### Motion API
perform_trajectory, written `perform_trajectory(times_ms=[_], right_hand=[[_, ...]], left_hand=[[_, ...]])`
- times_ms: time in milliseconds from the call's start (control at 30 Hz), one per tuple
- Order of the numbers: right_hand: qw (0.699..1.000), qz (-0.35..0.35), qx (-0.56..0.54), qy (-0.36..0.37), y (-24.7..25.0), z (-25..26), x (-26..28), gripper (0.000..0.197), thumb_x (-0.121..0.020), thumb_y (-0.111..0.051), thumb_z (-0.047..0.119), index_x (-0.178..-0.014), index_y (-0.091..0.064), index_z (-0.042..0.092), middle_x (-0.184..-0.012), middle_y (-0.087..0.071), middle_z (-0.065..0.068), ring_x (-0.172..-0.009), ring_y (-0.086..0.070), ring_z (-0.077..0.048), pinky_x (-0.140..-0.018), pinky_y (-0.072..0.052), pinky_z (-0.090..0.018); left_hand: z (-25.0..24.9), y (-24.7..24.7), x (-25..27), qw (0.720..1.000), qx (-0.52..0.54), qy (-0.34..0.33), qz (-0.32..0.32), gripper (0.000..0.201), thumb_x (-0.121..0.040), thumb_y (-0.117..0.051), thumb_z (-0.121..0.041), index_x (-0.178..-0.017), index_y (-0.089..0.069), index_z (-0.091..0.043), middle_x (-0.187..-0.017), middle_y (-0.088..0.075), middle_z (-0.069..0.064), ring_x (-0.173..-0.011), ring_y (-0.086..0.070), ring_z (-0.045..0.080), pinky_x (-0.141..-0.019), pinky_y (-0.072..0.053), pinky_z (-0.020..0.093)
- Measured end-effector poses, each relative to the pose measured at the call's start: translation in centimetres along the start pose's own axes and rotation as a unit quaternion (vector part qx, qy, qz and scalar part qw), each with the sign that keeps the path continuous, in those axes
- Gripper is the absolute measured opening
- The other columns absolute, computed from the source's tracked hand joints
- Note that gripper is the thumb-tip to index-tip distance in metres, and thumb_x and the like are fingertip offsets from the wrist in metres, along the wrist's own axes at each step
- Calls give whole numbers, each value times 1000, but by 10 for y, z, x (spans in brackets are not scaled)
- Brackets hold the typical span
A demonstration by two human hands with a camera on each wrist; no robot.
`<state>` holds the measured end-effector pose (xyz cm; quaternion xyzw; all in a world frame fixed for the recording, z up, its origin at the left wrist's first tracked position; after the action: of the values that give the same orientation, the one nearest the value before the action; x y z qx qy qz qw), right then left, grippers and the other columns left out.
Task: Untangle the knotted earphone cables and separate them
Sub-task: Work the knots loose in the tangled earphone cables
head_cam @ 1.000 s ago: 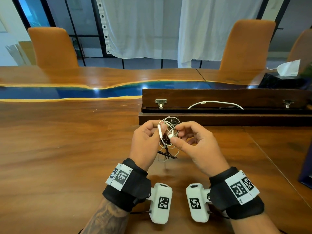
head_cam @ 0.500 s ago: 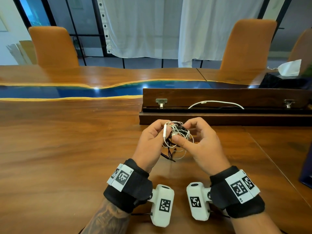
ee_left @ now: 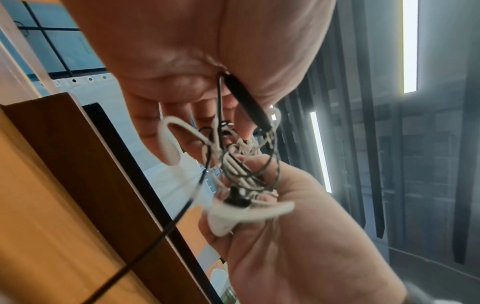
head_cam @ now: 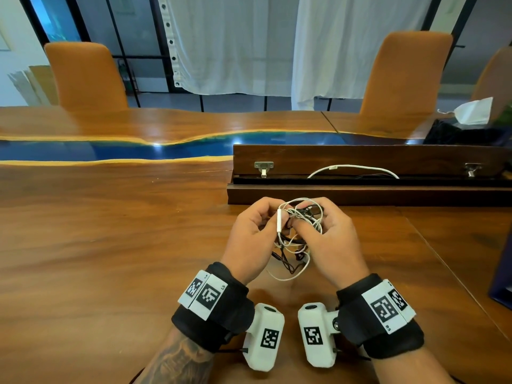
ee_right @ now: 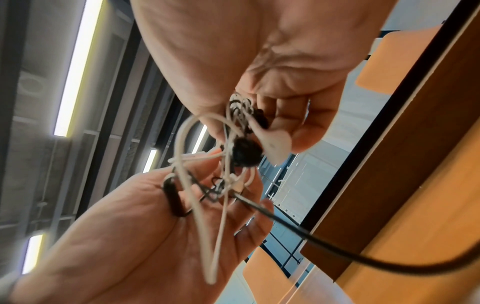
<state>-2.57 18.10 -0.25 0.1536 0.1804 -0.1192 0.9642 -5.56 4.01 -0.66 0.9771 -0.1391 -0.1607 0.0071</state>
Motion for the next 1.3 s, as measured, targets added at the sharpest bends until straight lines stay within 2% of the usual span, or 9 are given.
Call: perform_trajectory(times_ms=[167, 300, 467, 600, 767, 867, 1000, 1167, 1300], right_hand=[[999, 31, -40, 18, -3, 7, 0, 17, -90, -73, 26, -106, -68, 23, -91, -71, 12, -87, -68, -7, -70, -56, -19], [997, 60, -40, 26, -6, 7, 0, 19, -93, -71, 20, -111, -66, 24, -99, -70, 11, -95, -67, -9, -76, -55, -20], [994, 36, -107, 4, -5, 12, 0, 37, -106, -42, 40, -103, -73, 21, -96, -75, 8, -90, -69, -5, -74, -52, -14], [998, 9, -59, 26, 1, 10, -1, 14, -99, -60, 15, -103, -72, 19, -92, -73, 8, -88, -68, -7, -69, -55, -18], [997, -53, -44, 40, 14, 4, -2, 17, -95, -67, 6, -101, -69, 21, -93, -70, 5, -88, -67, -6, -72, -54, -17], [995, -69, -38, 55, 15, 7, -2, 16, -94, -67, 4, -101, -66, 18, -93, -68, 4, -87, -66, -7, -72, -54, -17], [995, -56, -37, 70, 11, 12, 0, 15, -94, -67, 6, -98, -65, 20, -92, -68, 4, -88, -67, -12, -74, -55, -20], [997, -19, -37, 60, 6, 10, 0, 20, -95, -65, 5, -102, -65, 24, -96, -68, 8, -95, -66, -12, -79, -55, -21], [999, 16, -31, 36, -1, 5, 0, 22, -95, -65, 8, -104, -65, 28, -99, -68, 14, -97, -65, -8, -79, -54, -20]], left_hand=[[1, 4, 0, 1000, 1, 4, 10, 15, -97, -62, -14, -110, -67, -19, -101, -72, -1, -94, -69, 16, -81, -59, 31], [-3, 7, 0, 1000, -7, -18, -19, 16, -96, -62, -5, -107, -70, -14, -96, -73, 0, -89, -69, 14, -76, -59, 28], [-6, 16, 0, 997, 0, -52, -58, 10, -93, -66, -3, -100, -70, -9, -91, -73, 5, -84, -70, 23, -72, -60, 34], [-6, 17, 0, 996, -26, -62, -62, 18, -89, -69, 2, -100, -71, -12, -95, -72, 1, -89, -68, 16, -75, -58, 27], [0, 7, -1, 999, -50, -17, 8, 46, -88, -59, 11, -119, -68, -22, -114, -70, -10, -110, -64, 4, -91, -54, 23], [-2, 3, 1, 1000, -2, 1, 14, 36, -95, -55, 4, -123, -66, -17, -114, -69, -6, -102, -64, -3, -81, -51, 15], [-3, 8, 2, 999, -38, -19, -29, 24, -93, -69, -18, -117, -66, -23, -109, -70, -8, -104, -65, 4, -87, -53, 20], [-10, 10, 2, 997, -22, -52, -48, 37, -89, -70, 1, -119, -63, -18, -113, -71, -5, -110, -65, 6, -89, -50, 16], [-11, 14, 3, 995, 8, -58, -80, 39, -88, -67, 7, -118, -63, -17, -111, -73, 0, -109, -67, 12, -90, -55, 27]])
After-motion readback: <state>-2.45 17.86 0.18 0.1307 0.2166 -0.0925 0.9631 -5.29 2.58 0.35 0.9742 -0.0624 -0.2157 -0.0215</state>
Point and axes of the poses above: each hand's wrist, its own x-axis away from the middle knuckle, its own y-axis out of the back of the hand, z = x × y, the point moved 8 cm from there along -x, towards the middle knuckle
